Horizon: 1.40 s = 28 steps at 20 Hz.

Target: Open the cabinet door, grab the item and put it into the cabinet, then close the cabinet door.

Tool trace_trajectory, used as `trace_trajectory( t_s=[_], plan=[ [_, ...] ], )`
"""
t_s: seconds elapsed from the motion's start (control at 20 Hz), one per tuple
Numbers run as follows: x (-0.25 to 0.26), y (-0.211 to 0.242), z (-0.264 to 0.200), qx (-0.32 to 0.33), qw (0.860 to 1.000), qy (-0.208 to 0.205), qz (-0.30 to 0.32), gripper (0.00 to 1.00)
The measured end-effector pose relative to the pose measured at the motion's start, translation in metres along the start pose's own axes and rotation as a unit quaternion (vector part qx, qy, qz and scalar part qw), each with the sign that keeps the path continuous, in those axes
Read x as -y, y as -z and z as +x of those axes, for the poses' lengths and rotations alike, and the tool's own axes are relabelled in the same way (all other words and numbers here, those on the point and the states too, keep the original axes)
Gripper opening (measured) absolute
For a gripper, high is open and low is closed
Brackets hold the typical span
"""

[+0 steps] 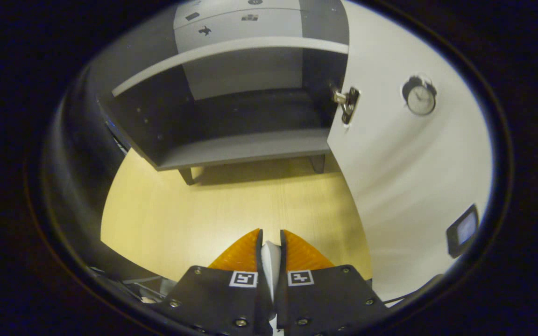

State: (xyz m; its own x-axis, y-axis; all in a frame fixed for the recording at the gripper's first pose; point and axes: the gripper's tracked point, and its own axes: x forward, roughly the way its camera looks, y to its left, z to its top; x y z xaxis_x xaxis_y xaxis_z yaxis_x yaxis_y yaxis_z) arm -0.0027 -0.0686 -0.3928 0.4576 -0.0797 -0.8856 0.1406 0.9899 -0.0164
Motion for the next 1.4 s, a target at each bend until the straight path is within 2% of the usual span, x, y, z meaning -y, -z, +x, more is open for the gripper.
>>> trace_trajectory(
  t_s=[0.6, 0.75, 0.9, 1.25, 1.4],
  plan=[
    [-0.051, -0.157, -0.128, 0.118, 0.989, -0.068, -0.052, 0.09],
    [-0.059, -0.188, -0.147, 0.134, 0.986, -0.089, -0.037, 0.09],
    [-0.06, -0.217, -0.164, 0.142, 0.985, -0.094, -0.022, 0.09],
    [-0.055, -0.262, -0.145, 0.135, 0.986, -0.094, 0.001, 0.09],
    [-0.047, -0.27, -0.127, 0.122, 0.989, -0.079, 0.0, 0.09]
  ],
)
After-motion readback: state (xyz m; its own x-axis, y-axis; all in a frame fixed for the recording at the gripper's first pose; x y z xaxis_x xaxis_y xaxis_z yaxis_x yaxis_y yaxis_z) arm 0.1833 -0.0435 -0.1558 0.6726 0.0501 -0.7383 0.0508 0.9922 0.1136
